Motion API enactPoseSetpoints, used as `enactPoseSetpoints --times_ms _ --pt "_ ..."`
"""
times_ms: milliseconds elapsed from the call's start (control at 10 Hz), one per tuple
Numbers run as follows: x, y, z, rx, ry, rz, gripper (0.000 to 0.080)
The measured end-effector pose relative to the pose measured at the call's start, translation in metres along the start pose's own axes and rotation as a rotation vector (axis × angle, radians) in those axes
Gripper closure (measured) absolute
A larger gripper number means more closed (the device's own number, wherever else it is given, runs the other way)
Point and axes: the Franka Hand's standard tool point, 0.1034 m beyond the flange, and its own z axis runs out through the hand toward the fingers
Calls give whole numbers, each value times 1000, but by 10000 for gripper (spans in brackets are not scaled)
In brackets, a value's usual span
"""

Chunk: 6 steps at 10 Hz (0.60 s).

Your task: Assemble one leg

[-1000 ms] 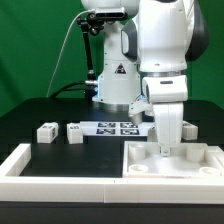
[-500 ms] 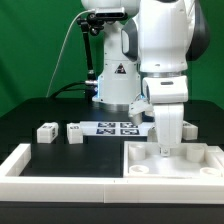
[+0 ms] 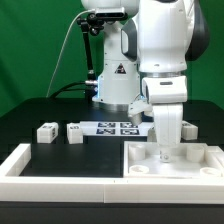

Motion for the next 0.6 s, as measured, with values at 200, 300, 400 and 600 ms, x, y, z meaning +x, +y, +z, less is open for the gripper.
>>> enactPoseSetpoints --times_ms 200,300,400,600 --pt "0 0 0 0 0 0 160" --pt "0 0 0 0 0 1 151" --pt "0 0 0 0 0 1 151" --pt "2 -8 -10 -5 -4 66 150"
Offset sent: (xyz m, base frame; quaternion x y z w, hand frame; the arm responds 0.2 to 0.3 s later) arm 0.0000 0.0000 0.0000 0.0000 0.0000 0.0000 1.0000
